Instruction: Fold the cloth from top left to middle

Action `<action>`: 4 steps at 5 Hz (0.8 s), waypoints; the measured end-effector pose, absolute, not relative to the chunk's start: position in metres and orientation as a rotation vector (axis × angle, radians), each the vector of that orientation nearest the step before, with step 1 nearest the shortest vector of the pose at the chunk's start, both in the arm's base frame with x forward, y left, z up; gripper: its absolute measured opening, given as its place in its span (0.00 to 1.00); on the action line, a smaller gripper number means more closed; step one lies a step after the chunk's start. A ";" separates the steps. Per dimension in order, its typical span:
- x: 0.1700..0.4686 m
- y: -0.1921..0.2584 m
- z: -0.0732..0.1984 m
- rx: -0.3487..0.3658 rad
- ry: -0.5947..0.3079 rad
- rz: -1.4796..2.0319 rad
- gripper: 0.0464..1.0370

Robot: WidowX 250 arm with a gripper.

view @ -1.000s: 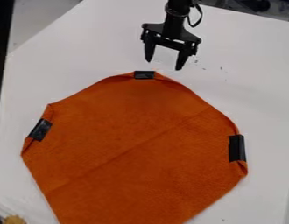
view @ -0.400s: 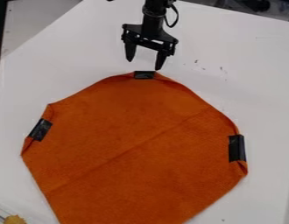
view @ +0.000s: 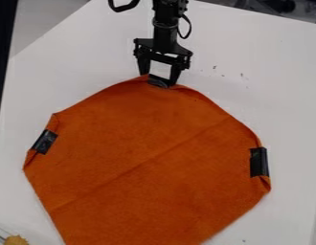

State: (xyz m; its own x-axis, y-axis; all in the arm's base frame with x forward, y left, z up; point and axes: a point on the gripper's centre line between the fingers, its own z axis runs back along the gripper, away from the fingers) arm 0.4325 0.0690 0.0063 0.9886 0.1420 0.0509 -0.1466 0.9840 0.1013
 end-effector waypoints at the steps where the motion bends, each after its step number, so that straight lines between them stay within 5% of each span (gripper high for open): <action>1: 0.433 0.067 0.001 0.074 -0.035 0.126 0.91; 4: 0.434 0.040 0.000 0.057 -0.090 0.040 0.14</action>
